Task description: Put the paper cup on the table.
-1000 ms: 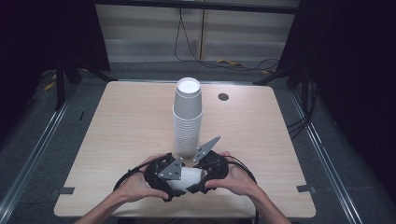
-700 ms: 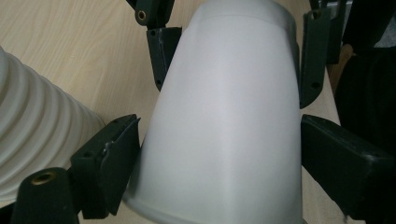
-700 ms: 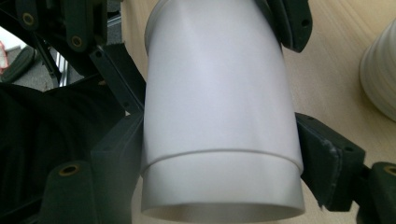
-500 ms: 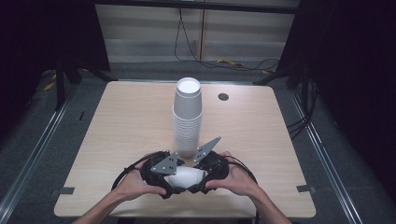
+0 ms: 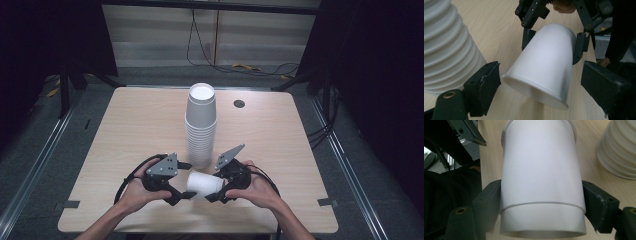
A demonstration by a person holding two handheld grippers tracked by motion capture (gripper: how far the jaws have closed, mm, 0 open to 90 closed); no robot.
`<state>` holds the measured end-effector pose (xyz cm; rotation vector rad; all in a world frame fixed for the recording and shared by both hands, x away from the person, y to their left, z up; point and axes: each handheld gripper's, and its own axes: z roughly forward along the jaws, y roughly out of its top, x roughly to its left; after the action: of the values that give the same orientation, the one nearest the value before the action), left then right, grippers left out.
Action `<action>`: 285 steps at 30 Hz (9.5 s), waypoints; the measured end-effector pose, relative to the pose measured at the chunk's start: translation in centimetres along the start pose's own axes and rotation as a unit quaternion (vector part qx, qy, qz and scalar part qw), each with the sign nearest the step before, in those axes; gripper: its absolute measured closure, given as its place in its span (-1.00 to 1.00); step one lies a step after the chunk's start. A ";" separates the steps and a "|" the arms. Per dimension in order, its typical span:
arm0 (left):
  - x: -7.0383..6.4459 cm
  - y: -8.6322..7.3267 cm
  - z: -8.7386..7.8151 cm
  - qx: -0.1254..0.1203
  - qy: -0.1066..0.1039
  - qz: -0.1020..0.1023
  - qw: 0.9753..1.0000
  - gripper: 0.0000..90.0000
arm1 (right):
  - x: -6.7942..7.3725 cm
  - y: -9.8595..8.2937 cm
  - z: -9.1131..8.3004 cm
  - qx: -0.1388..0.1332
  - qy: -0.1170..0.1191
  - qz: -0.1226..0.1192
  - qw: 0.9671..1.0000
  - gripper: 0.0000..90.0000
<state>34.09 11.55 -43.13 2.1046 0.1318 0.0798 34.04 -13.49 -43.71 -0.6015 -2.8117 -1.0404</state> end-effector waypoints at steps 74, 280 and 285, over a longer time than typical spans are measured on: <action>1.2 -1.0 -1.0 -0.124 -0.034 -0.110 0.985 -1.00 | 0.7 -1.1 -0.7 -0.250 0.047 -0.039 0.966 -0.49; 12.0 -6.2 -1.9 0.131 0.223 -0.161 0.952 -0.69 | -2.0 -7.1 -5.0 -0.251 -0.197 0.140 0.937 -0.69; 11.4 -6.5 -1.7 0.149 0.224 -0.159 0.950 -0.66 | -2.1 -7.2 -5.0 -0.250 -0.198 0.141 0.937 -0.69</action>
<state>44.84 17.74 -47.80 2.3033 0.7960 0.3626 32.90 -22.37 -44.69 -1.3569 -2.6236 -1.7457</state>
